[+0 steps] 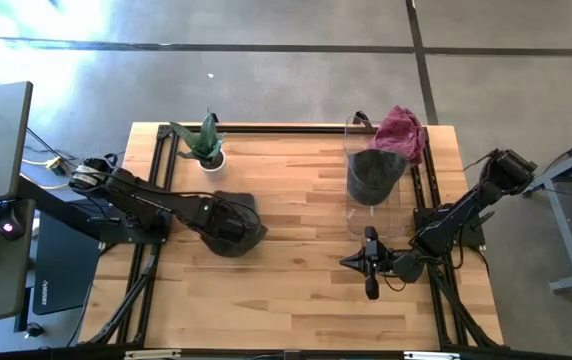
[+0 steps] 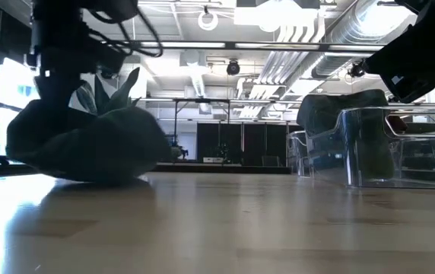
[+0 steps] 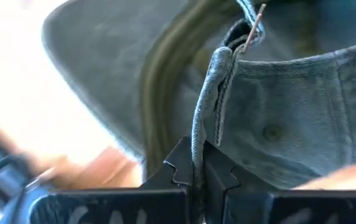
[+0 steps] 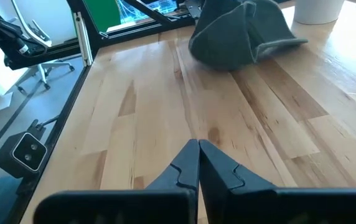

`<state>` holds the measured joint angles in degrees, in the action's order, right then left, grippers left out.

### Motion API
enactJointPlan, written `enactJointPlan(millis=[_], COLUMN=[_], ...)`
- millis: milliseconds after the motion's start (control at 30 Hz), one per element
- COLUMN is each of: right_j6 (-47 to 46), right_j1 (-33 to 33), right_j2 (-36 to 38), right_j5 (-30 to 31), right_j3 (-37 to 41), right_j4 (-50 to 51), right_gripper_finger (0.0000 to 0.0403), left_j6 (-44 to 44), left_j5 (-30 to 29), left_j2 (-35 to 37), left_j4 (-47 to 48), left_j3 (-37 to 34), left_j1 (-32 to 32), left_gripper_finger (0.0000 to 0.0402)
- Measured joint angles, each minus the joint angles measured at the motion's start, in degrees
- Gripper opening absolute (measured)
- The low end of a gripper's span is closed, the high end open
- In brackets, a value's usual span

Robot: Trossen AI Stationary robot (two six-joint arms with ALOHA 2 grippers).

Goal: Pick & Place hat
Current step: Put the gray cap into the bottom transparent bin

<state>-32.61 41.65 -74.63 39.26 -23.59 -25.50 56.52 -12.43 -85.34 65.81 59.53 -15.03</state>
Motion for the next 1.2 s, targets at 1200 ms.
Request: enactJointPlan(millis=[1200], right_j6=[-1.5], right_j1=[0.0], right_j2=[0.0], right_j5=[-0.3], right_j3=[0.0], right_j4=[0.3], right_gripper_finger=[0.0001], left_j6=[0.4], left_j5=[-4.5], left_j2=[-14.1], left_j4=[1.1], left_j3=[-0.1], left_j1=[1.6], left_gripper_finger=[0.0016])
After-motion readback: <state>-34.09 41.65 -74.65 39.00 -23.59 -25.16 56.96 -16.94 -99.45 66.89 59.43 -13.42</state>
